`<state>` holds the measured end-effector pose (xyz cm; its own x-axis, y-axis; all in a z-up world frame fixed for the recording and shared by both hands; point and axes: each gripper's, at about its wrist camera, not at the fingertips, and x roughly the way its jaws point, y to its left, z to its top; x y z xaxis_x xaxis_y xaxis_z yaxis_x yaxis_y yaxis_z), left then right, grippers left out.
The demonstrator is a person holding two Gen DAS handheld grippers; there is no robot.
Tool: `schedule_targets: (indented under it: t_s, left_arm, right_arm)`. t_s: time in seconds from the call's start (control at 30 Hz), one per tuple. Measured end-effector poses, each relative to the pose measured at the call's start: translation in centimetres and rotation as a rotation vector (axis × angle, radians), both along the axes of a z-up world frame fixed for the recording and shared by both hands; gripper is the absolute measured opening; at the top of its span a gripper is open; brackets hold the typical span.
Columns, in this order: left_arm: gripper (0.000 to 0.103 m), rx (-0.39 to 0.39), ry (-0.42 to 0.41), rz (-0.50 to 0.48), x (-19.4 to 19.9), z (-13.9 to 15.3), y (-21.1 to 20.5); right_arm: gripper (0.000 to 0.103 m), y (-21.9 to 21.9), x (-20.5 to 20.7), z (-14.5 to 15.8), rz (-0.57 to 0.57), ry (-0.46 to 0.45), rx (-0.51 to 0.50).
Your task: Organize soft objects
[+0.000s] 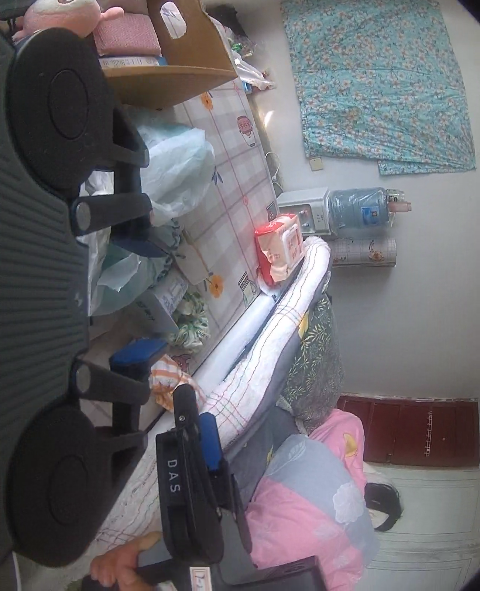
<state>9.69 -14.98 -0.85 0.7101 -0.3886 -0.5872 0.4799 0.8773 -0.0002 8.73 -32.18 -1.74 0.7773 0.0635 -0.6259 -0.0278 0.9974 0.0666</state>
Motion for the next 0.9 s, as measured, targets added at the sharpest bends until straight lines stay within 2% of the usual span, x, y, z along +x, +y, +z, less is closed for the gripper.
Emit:
schedule_targets:
  t_s: [0.07,0.17,0.33,0.47,0.6,0.9]
  left_arm:
    - [0.031,0.006,0.046,-0.026,0.7,-1.3,-0.8]
    - [0.019,0.004,0.109,-0.040,1.8,-3.1,-1.9]
    - [0.019,0.044,0.149,0.008,3.7,-5.1,-2.5]
    - [0.019,0.052,0.192,0.038,4.9,-6.0,-2.5]
    - [0.019,0.071,0.198,0.059,5.4,-6.5,-2.8]
    - [0.034,0.104,0.173,0.052,5.6,-7.3,-3.8]
  right_arm:
    - [0.037,0.1,1.1,-0.3,0.070,0.002,-0.058]
    - [0.030,-0.3,2.9,-1.2,0.136,0.036,-0.065]
    - [0.026,-1.1,5.5,-2.8,0.198,0.091,0.007]
    - [0.026,-1.2,6.8,-3.5,0.241,0.100,0.036]
    - [0.026,-1.0,7.9,-4.2,0.281,0.108,0.044]
    - [0.026,-1.3,9.2,-5.7,0.326,0.141,0.132]
